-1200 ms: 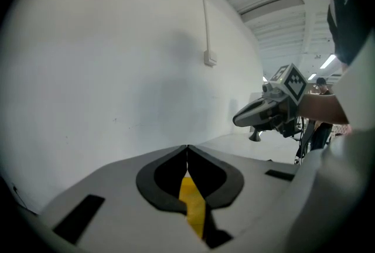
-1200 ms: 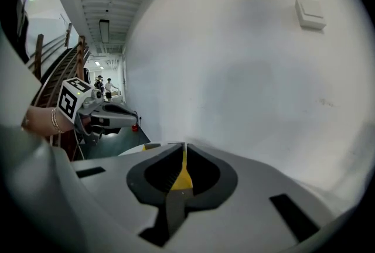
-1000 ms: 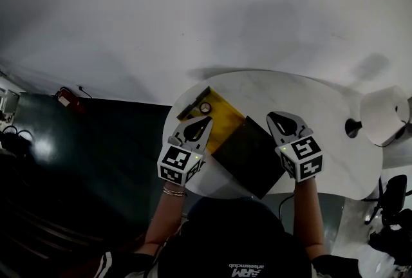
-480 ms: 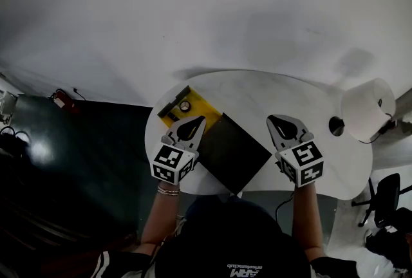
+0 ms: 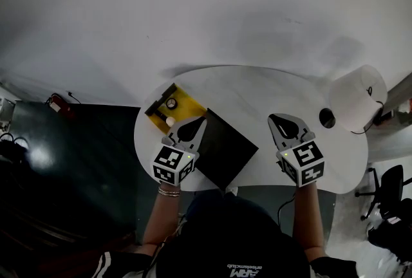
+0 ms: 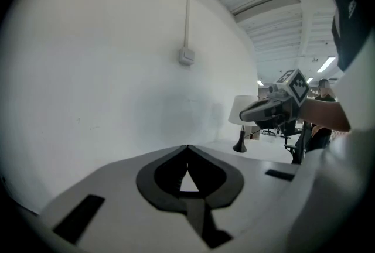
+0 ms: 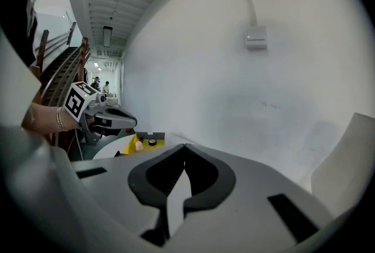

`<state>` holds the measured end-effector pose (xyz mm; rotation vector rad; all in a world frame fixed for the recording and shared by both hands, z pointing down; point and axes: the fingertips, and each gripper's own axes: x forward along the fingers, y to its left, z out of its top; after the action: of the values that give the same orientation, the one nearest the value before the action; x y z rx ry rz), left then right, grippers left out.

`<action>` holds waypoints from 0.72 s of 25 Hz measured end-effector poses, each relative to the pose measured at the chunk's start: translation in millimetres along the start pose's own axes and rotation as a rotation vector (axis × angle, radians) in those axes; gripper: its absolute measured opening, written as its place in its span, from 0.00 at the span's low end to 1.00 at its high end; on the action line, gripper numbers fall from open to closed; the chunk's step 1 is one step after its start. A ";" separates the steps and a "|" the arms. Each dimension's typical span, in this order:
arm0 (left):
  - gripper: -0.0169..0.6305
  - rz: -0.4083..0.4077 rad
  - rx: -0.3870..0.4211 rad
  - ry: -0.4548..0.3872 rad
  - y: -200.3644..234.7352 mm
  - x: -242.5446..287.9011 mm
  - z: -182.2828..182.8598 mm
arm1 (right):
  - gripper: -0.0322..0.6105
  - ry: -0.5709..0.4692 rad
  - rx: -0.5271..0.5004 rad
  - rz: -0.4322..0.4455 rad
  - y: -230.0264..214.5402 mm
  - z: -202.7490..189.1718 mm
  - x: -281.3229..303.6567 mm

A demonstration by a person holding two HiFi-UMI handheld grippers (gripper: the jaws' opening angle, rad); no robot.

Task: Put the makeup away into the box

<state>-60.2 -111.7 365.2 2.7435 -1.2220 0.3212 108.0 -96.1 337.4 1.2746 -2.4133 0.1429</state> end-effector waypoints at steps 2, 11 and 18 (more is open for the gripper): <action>0.05 -0.011 0.002 0.000 -2.2 0.7 1.4 | 0.08 0.001 0.007 -0.011 -1.2 -1.8 -3.1; 0.05 -0.046 0.025 0.001 10.8 0.1 11.3 | 0.08 -0.013 0.031 -0.051 4.7 5.3 -4.2; 0.05 -0.083 0.044 0.004 21.8 2.6 21.5 | 0.08 -0.029 0.039 -0.076 8.7 21.3 0.3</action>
<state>-71.7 -132.4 345.5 2.8202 -1.1090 0.3484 94.3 -97.1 318.9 1.3924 -2.3939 0.1512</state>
